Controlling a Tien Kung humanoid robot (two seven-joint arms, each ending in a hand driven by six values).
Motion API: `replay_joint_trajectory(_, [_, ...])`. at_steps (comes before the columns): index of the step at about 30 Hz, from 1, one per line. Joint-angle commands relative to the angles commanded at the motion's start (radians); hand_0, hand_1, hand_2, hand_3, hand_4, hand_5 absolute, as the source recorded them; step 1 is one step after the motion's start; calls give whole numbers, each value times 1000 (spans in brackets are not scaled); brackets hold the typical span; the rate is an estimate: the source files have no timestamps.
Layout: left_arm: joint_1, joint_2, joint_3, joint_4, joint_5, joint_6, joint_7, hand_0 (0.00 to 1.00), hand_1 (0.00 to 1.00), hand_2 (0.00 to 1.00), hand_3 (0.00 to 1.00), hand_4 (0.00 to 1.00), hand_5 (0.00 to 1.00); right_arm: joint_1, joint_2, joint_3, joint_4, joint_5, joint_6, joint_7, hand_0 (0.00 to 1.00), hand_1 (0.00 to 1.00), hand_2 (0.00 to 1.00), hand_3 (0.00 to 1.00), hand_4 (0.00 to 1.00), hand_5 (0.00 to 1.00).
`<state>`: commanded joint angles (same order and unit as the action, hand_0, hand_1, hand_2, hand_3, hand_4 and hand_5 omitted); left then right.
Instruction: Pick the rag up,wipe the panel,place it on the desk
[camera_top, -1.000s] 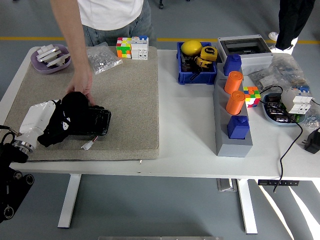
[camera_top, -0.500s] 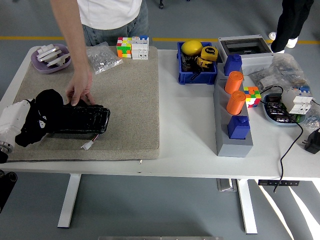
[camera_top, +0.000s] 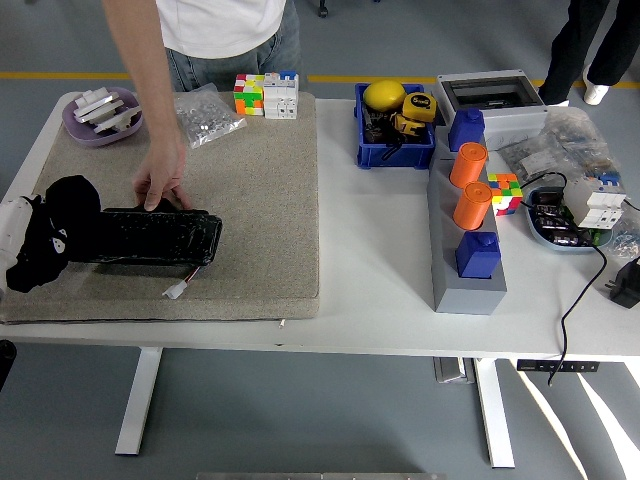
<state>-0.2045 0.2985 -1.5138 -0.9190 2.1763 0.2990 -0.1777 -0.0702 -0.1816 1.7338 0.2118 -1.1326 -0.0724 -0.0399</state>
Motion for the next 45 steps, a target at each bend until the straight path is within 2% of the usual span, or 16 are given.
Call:
replay_joint_trajectory(4, [3,-8,16,-17,2,0,2,286,199,532,388,2,2,-2,0,-4,0,3,0,0,769,607,671,569,996,483])
replay_joint_trajectory(9, [12,-16,53,-82,2,2,10,283,199,532,388,2,2,-3,-1,-3,0,1,1,0,769,606,670,569,996,483])
replay_joint_trajectory(13, [9,-20,95,-112,-2,-1,21,283,199,532,388,2,2,-2,-1,0,1,-3,0,0,769,606,670,569,996,483])
replay_joint_trajectory(25, [4,-30,265,-156,-27,-12,33,284,200,532,391,2,2,-2,-3,5,2,-7,1,1,769,607,670,569,997,484])
replay_joint_trajectory(45, [-17,-37,430,-275,-39,-17,62,284,200,531,392,2,2,-2,-2,9,1,-8,2,1,769,606,670,570,998,485])
